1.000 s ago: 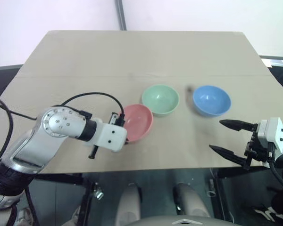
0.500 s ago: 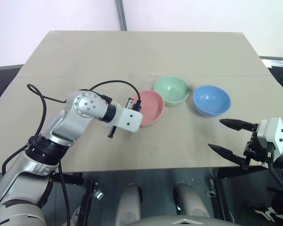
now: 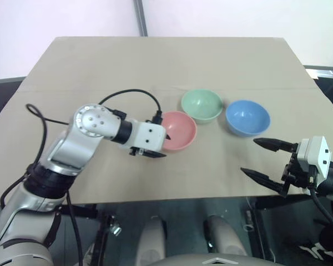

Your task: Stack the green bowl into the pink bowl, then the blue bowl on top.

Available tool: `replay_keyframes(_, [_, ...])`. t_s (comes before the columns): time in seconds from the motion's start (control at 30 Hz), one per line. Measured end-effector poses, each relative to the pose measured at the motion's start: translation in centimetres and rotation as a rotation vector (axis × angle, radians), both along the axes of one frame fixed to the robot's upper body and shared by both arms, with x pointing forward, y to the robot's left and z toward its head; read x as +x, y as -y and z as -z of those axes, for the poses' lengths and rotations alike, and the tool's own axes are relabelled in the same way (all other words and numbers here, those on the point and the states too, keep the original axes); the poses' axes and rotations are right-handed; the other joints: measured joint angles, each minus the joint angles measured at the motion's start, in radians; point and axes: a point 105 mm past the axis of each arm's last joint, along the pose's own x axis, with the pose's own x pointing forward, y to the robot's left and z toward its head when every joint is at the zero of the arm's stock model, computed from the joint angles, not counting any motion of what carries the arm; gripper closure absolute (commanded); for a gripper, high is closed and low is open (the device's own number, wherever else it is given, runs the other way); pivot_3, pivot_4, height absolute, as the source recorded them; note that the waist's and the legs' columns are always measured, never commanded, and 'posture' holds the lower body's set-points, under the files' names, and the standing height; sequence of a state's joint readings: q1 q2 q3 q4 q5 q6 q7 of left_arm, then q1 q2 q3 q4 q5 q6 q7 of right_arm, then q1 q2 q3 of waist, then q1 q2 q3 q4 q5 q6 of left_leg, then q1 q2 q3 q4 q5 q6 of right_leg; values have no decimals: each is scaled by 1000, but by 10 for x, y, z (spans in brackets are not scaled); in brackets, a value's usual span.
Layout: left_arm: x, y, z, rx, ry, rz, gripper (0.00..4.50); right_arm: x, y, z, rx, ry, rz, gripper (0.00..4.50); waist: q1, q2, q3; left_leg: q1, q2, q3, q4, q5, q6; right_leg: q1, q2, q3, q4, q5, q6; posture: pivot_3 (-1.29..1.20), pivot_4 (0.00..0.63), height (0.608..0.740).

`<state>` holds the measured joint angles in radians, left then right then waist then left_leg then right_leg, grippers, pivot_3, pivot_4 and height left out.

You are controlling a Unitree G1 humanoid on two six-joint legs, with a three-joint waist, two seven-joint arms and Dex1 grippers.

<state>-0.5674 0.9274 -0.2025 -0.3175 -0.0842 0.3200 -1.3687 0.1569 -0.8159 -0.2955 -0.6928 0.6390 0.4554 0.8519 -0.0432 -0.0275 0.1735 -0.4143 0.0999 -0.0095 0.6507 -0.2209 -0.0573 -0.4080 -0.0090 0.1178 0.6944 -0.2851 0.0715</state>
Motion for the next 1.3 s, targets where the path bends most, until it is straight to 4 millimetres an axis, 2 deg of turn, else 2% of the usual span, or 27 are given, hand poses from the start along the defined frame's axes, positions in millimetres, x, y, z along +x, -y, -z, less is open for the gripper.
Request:
replay_keyframes(0.13, [-11,-14,-24,-147,-32,-132,1806,14,-4,-4,-69,50,29,0,2,0,0,0,0,0,1,0,0,0,0,0,0,-1,1,0,150,740])
replay_keyframes(0.23, [-18,-22,-41,-315,12,-222,1806,36,-11,-11,-106,83,5,0,-7,0,0,1,0,1,1,0,0,0,-1,1,1,-1,2,0,150,740])
replay_keyframes(0.27, [-24,-25,-44,-375,-37,-255,1272,46,-14,-12,-119,81,-12,0,-6,-2,1,0,0,0,1,0,0,0,0,0,1,-1,1,0,150,740])
replay_keyframes(0.3, [-26,-26,-44,-394,-62,-268,1070,49,-14,-12,-126,83,-14,0,-5,-2,1,1,0,0,1,0,0,0,0,0,1,-1,1,0,150,740])
replay_keyframes(0.33, [-34,-31,-41,-417,-130,-306,487,57,-16,-11,-146,87,-26,0,-1,-2,1,0,0,-1,0,0,0,-1,0,-1,1,0,0,0,150,740])
replay_keyframes(0.37, [-37,-31,-39,-417,-153,-318,161,61,-15,-9,-158,89,-26,0,3,-2,1,0,0,-1,0,0,0,-1,0,-1,0,0,0,0,150,740])
replay_keyframes(0.4, [-39,-32,-38,-427,-141,-343,55,66,-16,-5,-186,93,-37,0,6,-2,1,-1,0,-1,0,0,0,-1,-1,-1,0,0,0,0,150,740])
replay_keyframes(0.53, [-36,-33,-42,-556,-89,-415,55,84,-25,7,-271,138,-95,0,4,-2,2,-1,-1,0,0,0,0,-1,-1,-1,-1,0,0,0,150,740])
replay_keyframes(0.57, [-41,-39,-38,-614,-90,-432,55,95,-33,8,-302,168,-119,0,-6,-1,1,1,-1,2,-1,0,0,-1,-1,1,-1,0,0,0,150,740])
replay_keyframes(0.67, [-48,-41,-22,-706,-139,-452,55,117,-37,12,-395,216,-130,0,-13,0,2,0,0,1,-1,0,0,-2,0,0,0,0,0,0,150,740])
replay_keyframes(0.77, [-54,-44,-22,-735,-147,-441,55,133,-48,13,-439,250,-163,0,-11,-1,2,0,0,0,-1,0,0,-2,-1,-1,0,0,0,0,150,740])
replay_keyframes(1.1, [-66,-43,-21,-741,-233,-410,55,150,-66,12,-533,348,-268,0,-2,0,3,0,0,1,-2,0,0,-2,-1,0,-1,0,0,0,150,740])
replay_keyframes(1.2, [-69,-44,-19,-715,-251,-408,0,155,-64,17,-572,358,-278,846,-2,0,3,0,-1,1,-2,0,0,-2,-1,0,-1,0,0,0,150,740])
replay_keyframes(1.3, [-71,-44,-20,-675,-247,-387,0,158,-65,23,-594,353,-288,2366,-2,1,3,0,-1,1,-3,0,0,-2,-1,0,-1,0,0,0,150,740])
